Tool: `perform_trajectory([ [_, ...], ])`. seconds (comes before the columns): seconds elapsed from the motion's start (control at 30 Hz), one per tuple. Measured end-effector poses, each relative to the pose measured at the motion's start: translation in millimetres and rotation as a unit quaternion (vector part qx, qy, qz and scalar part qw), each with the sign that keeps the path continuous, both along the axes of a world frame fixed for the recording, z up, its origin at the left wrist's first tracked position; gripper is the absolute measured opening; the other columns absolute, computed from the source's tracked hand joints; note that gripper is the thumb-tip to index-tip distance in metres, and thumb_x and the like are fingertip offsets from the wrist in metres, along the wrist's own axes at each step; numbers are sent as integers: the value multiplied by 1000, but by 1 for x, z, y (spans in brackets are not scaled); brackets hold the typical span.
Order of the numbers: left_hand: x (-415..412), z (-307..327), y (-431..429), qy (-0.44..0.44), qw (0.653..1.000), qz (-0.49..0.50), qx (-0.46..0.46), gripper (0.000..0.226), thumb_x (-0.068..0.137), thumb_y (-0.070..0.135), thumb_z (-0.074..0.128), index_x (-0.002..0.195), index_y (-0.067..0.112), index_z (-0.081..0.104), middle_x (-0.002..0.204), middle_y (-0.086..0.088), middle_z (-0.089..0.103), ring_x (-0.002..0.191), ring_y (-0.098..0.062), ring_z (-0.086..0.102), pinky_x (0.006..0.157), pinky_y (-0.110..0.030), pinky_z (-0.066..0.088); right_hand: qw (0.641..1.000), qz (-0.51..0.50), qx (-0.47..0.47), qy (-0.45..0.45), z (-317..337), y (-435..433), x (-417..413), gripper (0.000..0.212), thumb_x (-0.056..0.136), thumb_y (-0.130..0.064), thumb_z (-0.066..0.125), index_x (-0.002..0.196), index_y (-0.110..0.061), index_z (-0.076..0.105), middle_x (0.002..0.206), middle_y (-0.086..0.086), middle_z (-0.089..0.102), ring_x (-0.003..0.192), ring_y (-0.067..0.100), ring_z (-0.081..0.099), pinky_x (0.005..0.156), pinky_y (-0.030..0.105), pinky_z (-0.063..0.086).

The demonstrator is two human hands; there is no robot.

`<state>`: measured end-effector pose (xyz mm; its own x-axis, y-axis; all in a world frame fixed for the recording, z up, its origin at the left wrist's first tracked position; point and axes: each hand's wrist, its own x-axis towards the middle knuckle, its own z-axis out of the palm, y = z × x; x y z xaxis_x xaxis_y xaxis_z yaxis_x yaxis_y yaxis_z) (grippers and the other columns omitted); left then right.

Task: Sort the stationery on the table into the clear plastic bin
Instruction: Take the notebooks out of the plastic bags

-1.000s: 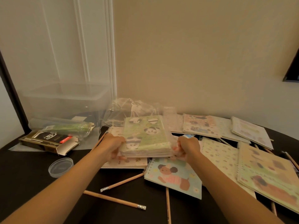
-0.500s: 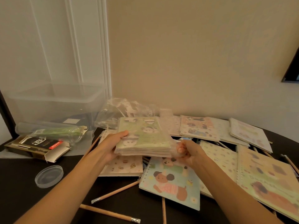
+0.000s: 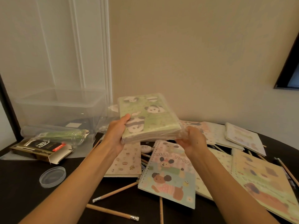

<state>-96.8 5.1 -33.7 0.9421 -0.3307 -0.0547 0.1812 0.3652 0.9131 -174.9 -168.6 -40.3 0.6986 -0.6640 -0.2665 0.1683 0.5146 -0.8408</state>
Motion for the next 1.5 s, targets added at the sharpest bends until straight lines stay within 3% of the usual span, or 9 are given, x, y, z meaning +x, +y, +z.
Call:
perform_trajectory([
  [0.13,15,4,-1,-22,1000,18,11,22,95,21,50,80,11,62,52,4,67,46,-7,64,42,-18,50,984,69,110,-124,1,0,17,42,91,8,33,130,0,47,103,19,60,79,29,60,56,34,59],
  [0.3,59,11,-6,-10,999,42,15,24,96,23,47,81,12,62,58,3,68,48,-9,64,45,-23,50,950,74,199,-227,10,9,55,27,84,3,34,98,2,57,111,22,60,88,31,62,62,36,59],
  [0.47,98,40,-16,-2,995,82,55,26,98,25,41,91,12,62,79,-4,68,60,-17,64,56,-31,50,948,69,191,-247,45,23,105,36,93,-29,49,116,-3,57,117,17,60,110,29,59,93,36,50],
  [0.67,126,91,-8,-11,989,72,125,36,98,30,34,115,10,59,102,-9,70,89,-29,67,76,-44,55,979,30,102,-172,106,42,164,29,83,-1,61,111,2,56,117,18,62,98,28,61,91,39,50],
  [0.9,171,177,51,52,960,41,271,43,91,41,48,119,8,44,100,-12,63,74,-27,66,66,-44,58,985,37,155,-69,189,72,217,6,80,8,56,79,2,57,116,23,61,87,31,62,87,42,51],
  [0.97,188,190,80,-5,918,69,391,74,83,45,62,136,13,22,130,-10,46,113,-33,53,86,-46,52,987,59,146,-42,197,83,231,4,79,7,57,79,3,58,115,25,62,100,37,62,89,46,50],
  [1.07,203,200,118,-250,755,40,605,96,85,51,57,147,27,-12,156,-8,-11,144,-27,0,115,-46,17,985,99,138,-4,199,102,255,3,79,6,59,80,3,57,111,25,63,105,38,61,89,48,50],
  [1.2,225,193,152,-572,517,-144,621,61,96,52,7,146,20,17,153,-8,20,142,-23,19,113,-45,27,976,161,141,48,175,127,292,25,79,2,58,103,9,58,114,22,62,99,37,62,73,45,53],
  [1.5,296,138,197,-600,342,-301,657,72,84,57,-9,141,12,-7,155,-13,8,144,-23,12,115,-37,5,951,245,106,157,116,157,362,39,80,-1,58,118,10,56,115,25,62,108,40,59,92,52,48],
])
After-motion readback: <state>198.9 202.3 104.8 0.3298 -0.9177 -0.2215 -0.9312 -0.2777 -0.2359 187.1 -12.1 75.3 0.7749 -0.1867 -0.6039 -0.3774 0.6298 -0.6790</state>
